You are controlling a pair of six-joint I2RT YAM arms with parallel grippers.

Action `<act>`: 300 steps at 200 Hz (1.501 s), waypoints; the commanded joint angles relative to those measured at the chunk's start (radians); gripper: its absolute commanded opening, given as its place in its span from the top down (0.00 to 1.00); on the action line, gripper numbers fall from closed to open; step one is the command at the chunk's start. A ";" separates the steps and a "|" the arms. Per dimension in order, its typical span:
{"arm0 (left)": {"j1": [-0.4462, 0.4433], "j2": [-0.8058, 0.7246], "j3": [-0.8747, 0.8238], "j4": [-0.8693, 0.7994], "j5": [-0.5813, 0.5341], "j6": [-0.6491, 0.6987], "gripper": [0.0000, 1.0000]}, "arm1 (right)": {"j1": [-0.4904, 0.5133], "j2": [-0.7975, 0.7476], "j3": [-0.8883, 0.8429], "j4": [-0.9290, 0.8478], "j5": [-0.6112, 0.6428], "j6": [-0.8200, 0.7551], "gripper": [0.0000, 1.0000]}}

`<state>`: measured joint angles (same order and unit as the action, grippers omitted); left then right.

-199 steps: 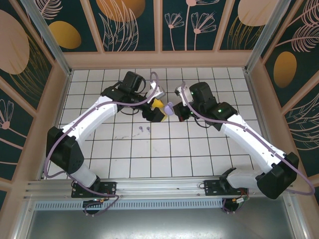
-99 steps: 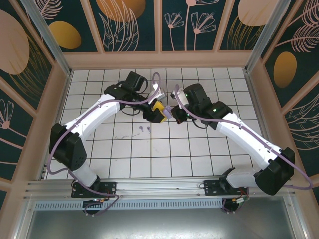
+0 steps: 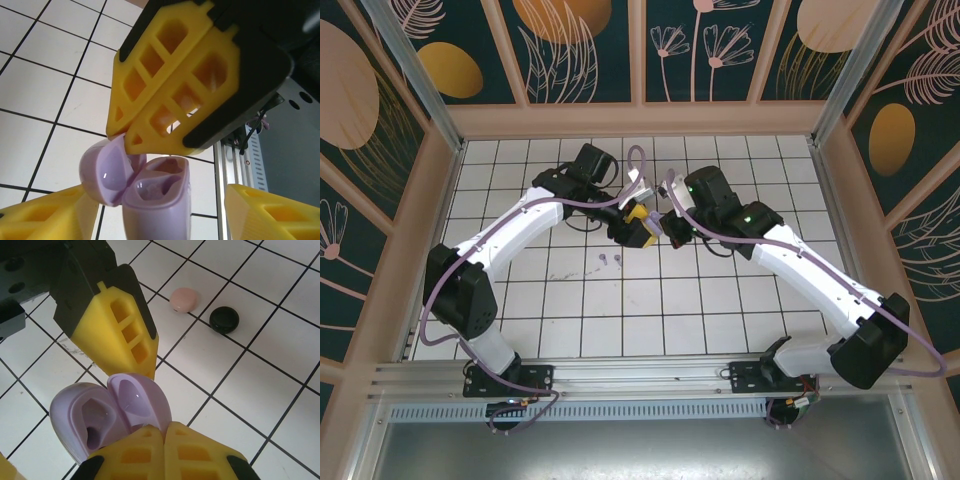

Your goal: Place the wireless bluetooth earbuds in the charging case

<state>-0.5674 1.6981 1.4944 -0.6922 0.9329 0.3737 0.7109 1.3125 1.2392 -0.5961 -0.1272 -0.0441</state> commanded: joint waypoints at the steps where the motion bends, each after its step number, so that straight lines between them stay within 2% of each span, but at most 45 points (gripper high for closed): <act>1: 0.008 0.002 0.026 -0.024 0.029 0.040 0.34 | 0.011 0.007 0.026 -0.018 0.017 -0.011 1.00; 133: 0.020 0.009 0.030 -0.014 0.086 0.036 0.50 | 0.016 0.007 0.026 -0.005 0.014 -0.006 1.00; 171: 0.020 0.041 0.027 -0.015 0.112 0.035 0.65 | 0.016 0.011 0.037 0.004 0.018 -0.002 1.00; 208: 0.020 0.051 0.017 0.000 0.143 0.029 0.74 | 0.018 0.013 0.051 0.025 0.051 0.015 1.00; 257: 0.020 0.021 -0.050 0.121 0.155 -0.034 0.89 | 0.016 0.011 0.063 0.034 0.089 0.030 1.00; 277: 0.020 -0.017 -0.093 0.217 0.144 -0.091 0.93 | 0.016 0.001 0.062 0.031 0.124 0.044 0.75; 300: 0.032 -0.071 -0.180 0.418 0.104 -0.221 0.98 | 0.003 -0.039 0.054 0.027 0.138 0.075 0.56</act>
<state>-0.5419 1.7031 1.3876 -0.4957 1.0485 0.2897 0.7189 1.3209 1.2579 -0.5991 -0.0269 -0.0170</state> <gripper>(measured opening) 0.222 0.377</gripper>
